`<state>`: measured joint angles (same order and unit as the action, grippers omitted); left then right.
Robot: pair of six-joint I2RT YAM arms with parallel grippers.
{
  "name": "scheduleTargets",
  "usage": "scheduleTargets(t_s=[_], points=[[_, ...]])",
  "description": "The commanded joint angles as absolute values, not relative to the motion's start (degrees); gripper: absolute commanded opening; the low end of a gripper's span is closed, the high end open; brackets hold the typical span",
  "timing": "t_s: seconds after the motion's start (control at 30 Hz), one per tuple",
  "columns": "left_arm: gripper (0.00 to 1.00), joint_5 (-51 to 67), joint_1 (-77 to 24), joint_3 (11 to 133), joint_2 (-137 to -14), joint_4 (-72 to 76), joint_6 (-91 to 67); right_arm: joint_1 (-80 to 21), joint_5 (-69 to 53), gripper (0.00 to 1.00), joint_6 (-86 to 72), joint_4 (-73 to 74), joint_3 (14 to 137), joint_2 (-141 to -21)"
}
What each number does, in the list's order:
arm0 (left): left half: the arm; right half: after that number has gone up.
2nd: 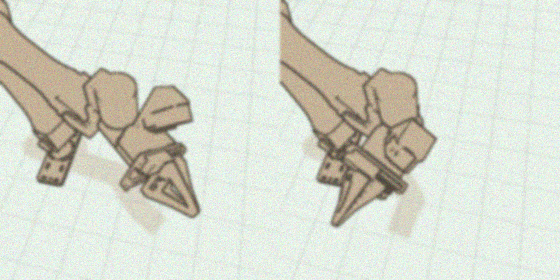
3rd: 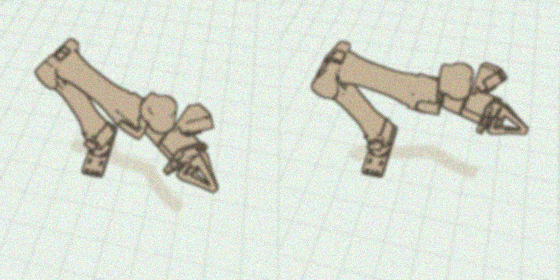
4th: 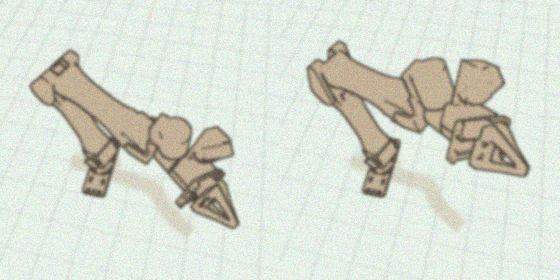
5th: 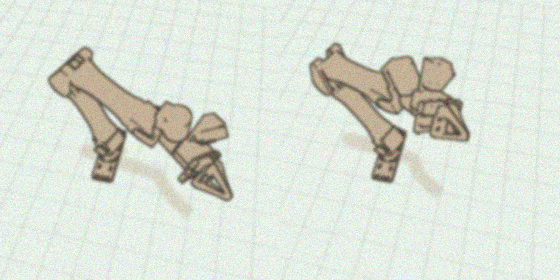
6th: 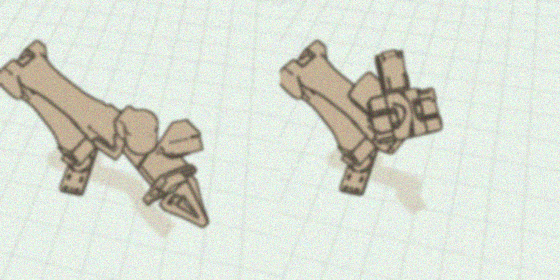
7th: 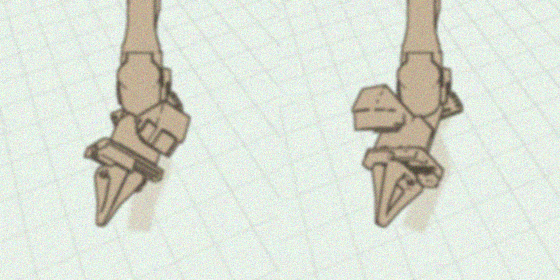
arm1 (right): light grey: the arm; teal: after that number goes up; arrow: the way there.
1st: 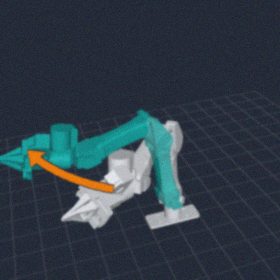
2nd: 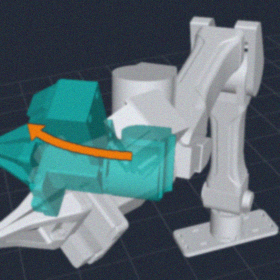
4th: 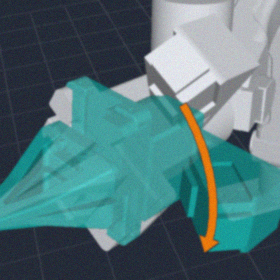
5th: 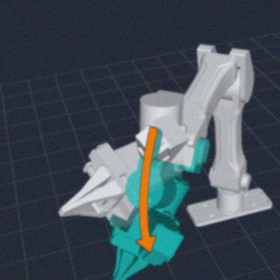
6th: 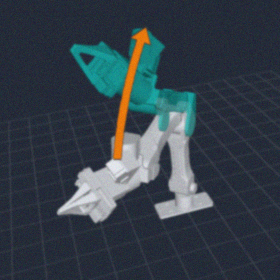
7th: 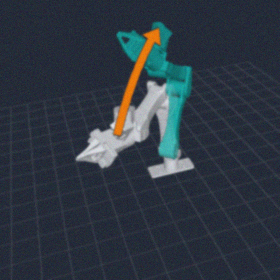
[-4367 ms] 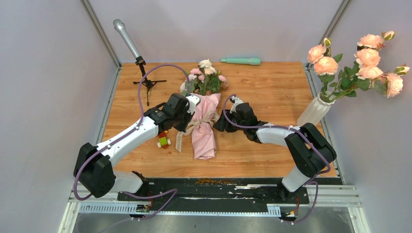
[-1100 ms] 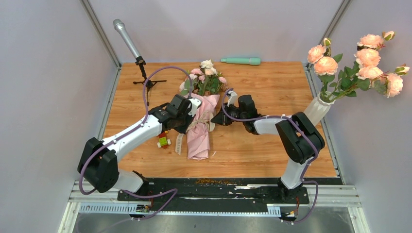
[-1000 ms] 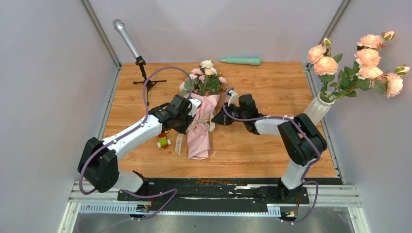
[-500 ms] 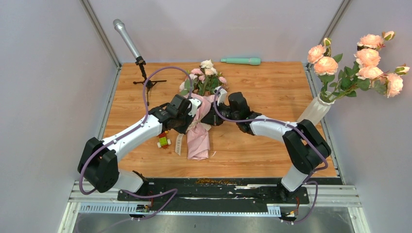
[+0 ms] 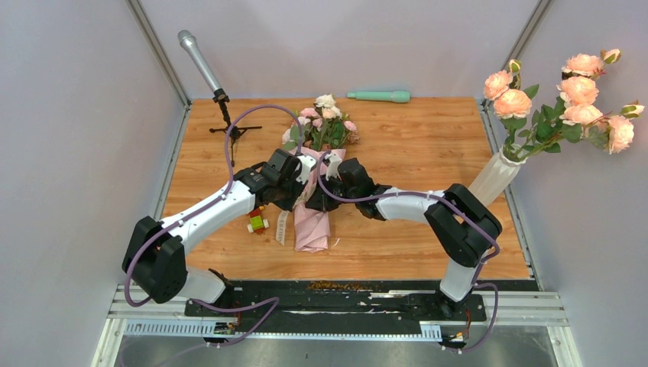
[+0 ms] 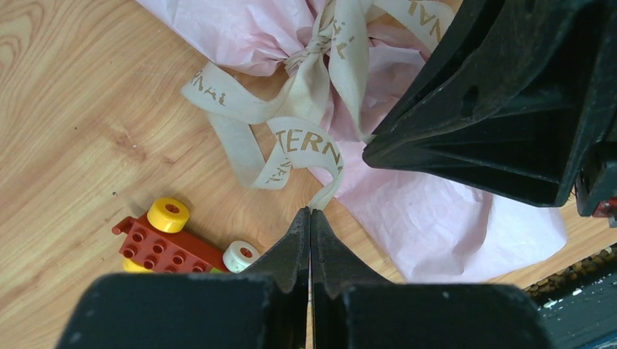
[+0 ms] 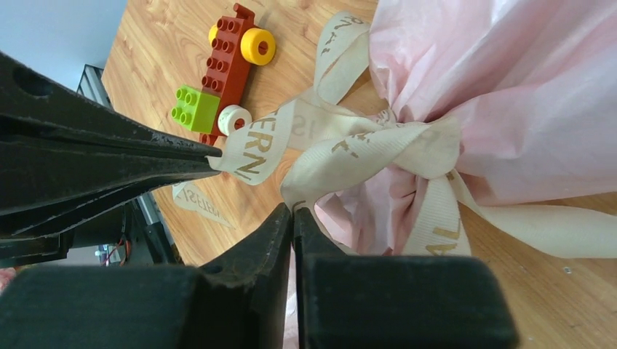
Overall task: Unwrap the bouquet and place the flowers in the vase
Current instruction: Untie the ribbon from the wrapping paper.
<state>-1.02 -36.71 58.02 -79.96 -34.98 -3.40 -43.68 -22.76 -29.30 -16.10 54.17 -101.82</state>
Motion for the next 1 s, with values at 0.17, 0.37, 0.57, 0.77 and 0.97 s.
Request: scheduleTargets(t_s=[0.17,0.37,0.57,0.77,0.97], points=[[0.00,-0.4,-36.8,59.2,-79.4,-34.3,-3.5,-43.8,-20.1,0.31,-27.3,-14.1,55.5,-95.7],[0.00,-0.8,-36.8,59.1,-79.3,-34.3,-3.4,-43.8,-18.1,0.56,-25.7,-8.8,53.0,-87.5],[0.00,-1.6,-36.7,59.2,-79.2,-34.4,-3.2,-42.6,-12.1,0.67,-21.9,-3.7,49.2,-79.3],[0.00,-2.0,-36.8,59.2,-78.9,-34.5,-3.2,-38.1,-7.4,0.69,-17.7,-5.0,44.3,-77.3],[0.00,-2.1,-36.8,59.1,-78.7,-34.5,-3.1,-34.6,-4.7,0.66,-17.1,-9.9,40.2,-79.1]])
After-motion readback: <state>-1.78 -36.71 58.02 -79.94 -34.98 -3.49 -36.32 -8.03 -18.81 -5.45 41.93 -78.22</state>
